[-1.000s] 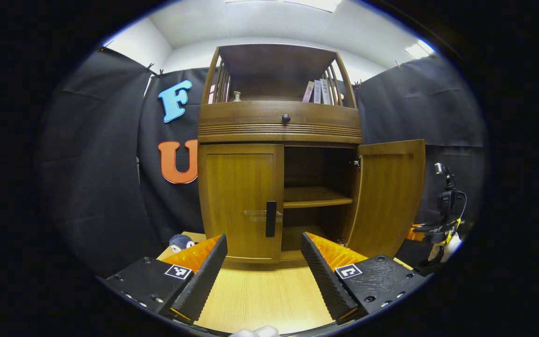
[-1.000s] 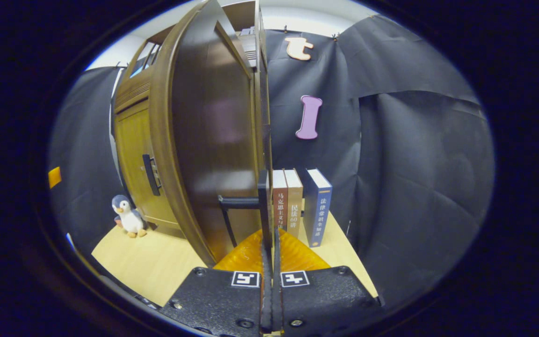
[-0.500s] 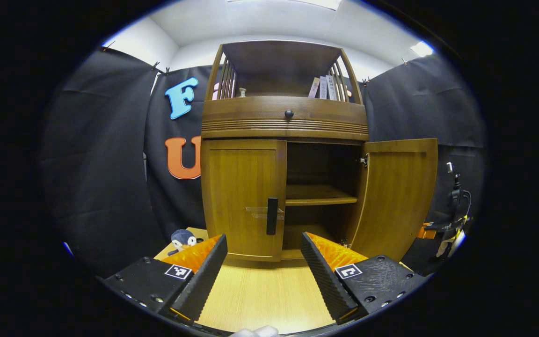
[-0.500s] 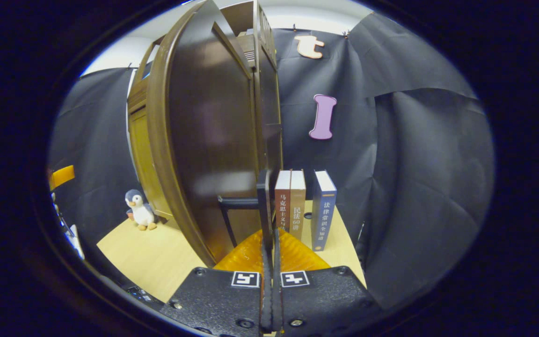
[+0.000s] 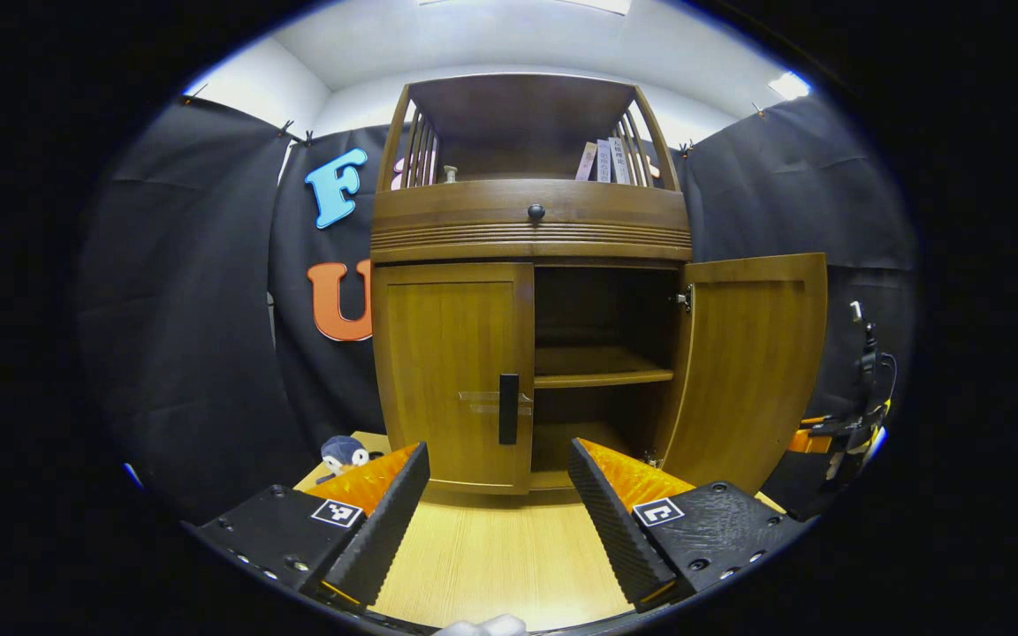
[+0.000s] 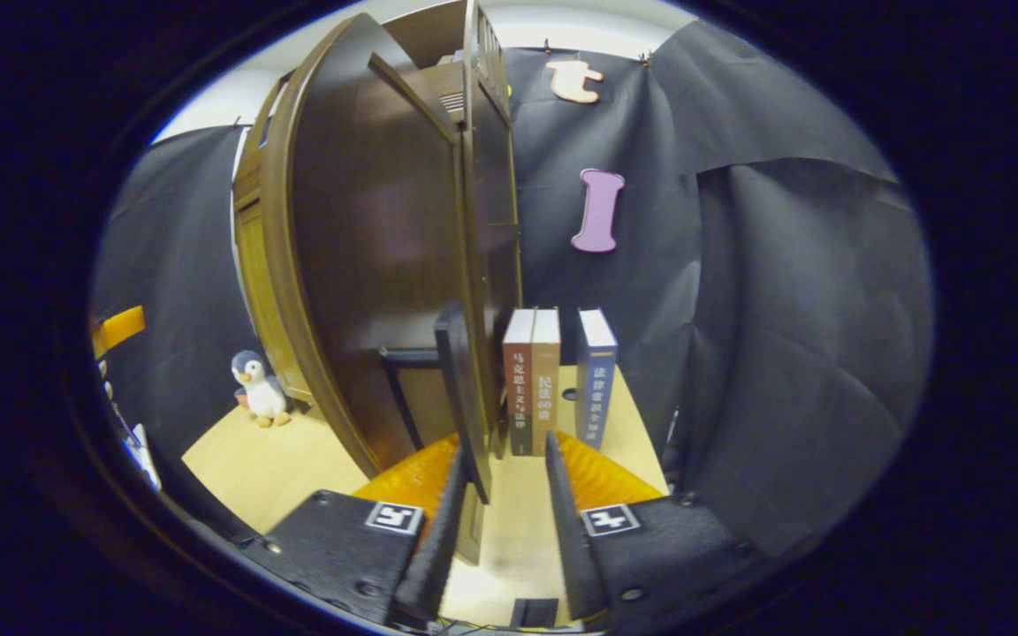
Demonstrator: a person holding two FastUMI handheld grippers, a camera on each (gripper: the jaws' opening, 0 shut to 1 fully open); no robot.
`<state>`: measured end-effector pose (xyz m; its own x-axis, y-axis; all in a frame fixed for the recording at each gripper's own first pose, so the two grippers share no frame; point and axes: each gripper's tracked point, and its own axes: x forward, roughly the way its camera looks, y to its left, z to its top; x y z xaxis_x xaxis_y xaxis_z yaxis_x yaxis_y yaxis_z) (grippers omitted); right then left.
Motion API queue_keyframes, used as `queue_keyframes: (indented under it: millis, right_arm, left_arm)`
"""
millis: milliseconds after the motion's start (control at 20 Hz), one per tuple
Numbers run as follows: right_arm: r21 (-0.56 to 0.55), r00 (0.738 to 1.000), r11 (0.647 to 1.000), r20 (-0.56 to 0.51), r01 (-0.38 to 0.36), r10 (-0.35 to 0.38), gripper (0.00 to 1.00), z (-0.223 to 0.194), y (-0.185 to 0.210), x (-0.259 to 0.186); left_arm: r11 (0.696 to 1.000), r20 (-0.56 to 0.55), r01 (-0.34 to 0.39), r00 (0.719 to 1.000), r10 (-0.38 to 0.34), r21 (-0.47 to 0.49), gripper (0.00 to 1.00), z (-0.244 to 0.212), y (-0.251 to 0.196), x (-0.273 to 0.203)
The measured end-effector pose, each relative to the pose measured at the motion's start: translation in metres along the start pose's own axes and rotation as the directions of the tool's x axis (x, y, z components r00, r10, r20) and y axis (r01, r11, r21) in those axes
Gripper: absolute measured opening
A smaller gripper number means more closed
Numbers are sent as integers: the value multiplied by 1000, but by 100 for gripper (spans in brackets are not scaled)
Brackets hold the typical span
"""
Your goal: Open the right door of the double-door shoe cabinet with the right hand, and open the left door with the left hand.
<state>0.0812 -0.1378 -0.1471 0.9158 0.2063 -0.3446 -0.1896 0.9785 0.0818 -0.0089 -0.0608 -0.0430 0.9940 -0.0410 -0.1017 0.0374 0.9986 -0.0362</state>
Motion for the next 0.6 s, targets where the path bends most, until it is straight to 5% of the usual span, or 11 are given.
queue_keyframes:
  millis: [100, 450, 600]
  right_arm:
    - [4, 999, 999, 11, 52, -52, 80, 3, -6, -18]
    - [61, 958, 969, 142, 241, -247, 90, 62, 14, -79]
    - [63, 942, 967, 215, 248, -256, 92, 85, 52, -96]
  left_arm:
    - [1000, -2, 4, 1000, -4, 2, 95, -1, 4, 4]
    - [999, -8, 18, 1000, -18, 27, 95, -3, 26, 27]
    - [999, 1, 16, 1000, -16, 37, 95, -1, 37, 32]
